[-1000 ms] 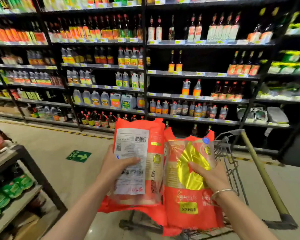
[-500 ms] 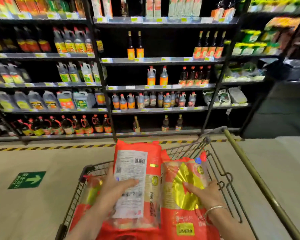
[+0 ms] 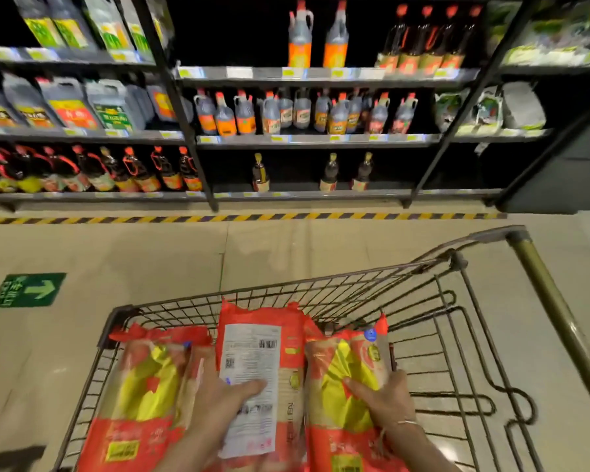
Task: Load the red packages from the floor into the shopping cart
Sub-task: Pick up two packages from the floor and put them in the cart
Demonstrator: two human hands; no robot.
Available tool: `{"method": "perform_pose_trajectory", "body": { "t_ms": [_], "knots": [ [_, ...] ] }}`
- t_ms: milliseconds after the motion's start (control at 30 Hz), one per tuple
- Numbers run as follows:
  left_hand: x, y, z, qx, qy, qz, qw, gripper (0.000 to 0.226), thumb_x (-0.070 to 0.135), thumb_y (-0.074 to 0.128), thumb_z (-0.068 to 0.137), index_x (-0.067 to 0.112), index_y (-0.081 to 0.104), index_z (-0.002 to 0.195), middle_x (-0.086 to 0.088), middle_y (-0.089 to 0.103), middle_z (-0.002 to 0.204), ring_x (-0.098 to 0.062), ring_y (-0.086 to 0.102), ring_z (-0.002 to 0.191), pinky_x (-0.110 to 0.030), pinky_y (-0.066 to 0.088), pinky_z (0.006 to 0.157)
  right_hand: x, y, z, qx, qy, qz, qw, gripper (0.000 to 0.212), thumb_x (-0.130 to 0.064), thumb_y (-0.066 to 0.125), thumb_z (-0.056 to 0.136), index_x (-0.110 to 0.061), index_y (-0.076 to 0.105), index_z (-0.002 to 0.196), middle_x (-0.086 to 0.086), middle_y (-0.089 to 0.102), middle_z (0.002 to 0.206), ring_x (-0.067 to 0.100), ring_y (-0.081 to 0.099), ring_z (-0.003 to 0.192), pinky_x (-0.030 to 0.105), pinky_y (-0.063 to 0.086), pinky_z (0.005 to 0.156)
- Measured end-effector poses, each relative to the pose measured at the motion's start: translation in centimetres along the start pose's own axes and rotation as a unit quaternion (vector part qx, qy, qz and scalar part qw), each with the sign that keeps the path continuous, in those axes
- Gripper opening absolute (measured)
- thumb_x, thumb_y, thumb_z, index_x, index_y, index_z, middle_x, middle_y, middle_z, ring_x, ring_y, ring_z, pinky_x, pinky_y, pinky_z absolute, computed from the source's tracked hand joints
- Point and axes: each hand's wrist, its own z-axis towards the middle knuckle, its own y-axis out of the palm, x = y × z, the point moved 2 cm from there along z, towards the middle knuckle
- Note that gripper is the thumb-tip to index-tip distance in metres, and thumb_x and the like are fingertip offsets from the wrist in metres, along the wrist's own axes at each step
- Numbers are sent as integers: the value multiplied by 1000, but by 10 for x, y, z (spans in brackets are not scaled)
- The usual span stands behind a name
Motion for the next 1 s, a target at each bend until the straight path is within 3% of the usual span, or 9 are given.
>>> {"method": "perform_pose_trajectory", "body": {
  "t_ms": [200, 300, 367, 500, 633, 700, 800, 900, 1000],
  "knots": [
    [-35, 15, 38, -12, -59, 19, 998, 72, 16, 92, 61, 29, 52, 120, 11, 75, 101, -13, 71, 96, -35, 55, 84, 19, 36, 27, 6, 19, -59, 998, 95, -31, 91, 62, -2, 39, 136, 20, 58, 125, 36, 59, 112, 37, 46, 90],
    [-31, 25, 39, 4, -70, 37, 997, 72, 23, 90, 64, 30, 47, 121, 19, 70, 95, -8, 67, 86, -32, 55, 73, 19, 40, 34, 19, 31, -84, 996, 94, -33, 92, 60, 1, 39, 130, 23, 59, 125, 38, 59, 113, 37, 44, 86],
    [-28, 27, 42, 10, -76, 62, 995, 73, 24, 88, 65, 28, 44, 124, 22, 65, 90, -11, 66, 84, -37, 55, 81, 19, 43, 36, 20, 42, -92, 995, 94, -33, 92, 60, 0, 38, 130, 22, 59, 126, 37, 59, 115, 35, 44, 87],
    [-26, 26, 43, 6, -84, 51, 995, 70, 17, 87, 68, 29, 43, 120, 20, 66, 90, -4, 65, 81, -27, 51, 73, 11, 46, 33, 26, 26, -161, 986, 102, -55, 85, 60, -1, 41, 134, 18, 57, 129, 36, 51, 123, 41, 37, 103],
    [-12, 25, 33, 0, -67, 72, 995, 80, 21, 88, 68, 27, 37, 130, 10, 66, 110, -17, 63, 95, -46, 47, 101, 5, 38, 18, 81, -26, -239, 967, 106, -68, 77, 59, 3, 46, 131, 23, 55, 125, 40, 48, 119, 45, 36, 103],
    [-3, 25, 26, -7, -30, 137, 990, 102, 36, 87, 66, 26, 22, 144, -3, 51, 139, -27, 57, 115, -49, 44, 104, -7, 27, 1, 97, -72, -272, 955, 115, -82, 62, 58, -10, 37, 144, 14, 49, 135, 34, 45, 125, 44, 38, 104],
    [24, 22, 15, 5, 56, 289, 956, 121, 53, 79, 68, 29, -2, 154, -15, 9, 160, -36, 22, 145, -49, 35, 109, -26, 1, -24, 128, -131, -301, 936, 93, -80, 53, 71, -28, 36, 146, 2, 45, 140, 27, 41, 129, 45, 39, 106],
    [73, 21, 2, -2, 208, 372, 905, 104, 57, 71, 75, 23, 14, 155, -15, 6, 162, -34, 10, 149, -45, 21, 119, -47, -33, -53, 233, -218, -303, 898, 74, -75, 49, 71, -26, 61, 125, 6, 62, 123, 35, 57, 114, 54, 50, 92],
    [131, 27, -22, -17, 343, 437, 831, 90, 63, 58, 83, 27, 19, 155, -6, 8, 164, -30, 6, 150, -45, 16, 119, -63, -71, -83, 286, -240, -325, 869, 65, -70, 47, 73, -26, 66, 118, 8, 64, 123, 37, 57, 115, 57, 49, 92]
  ]
}}
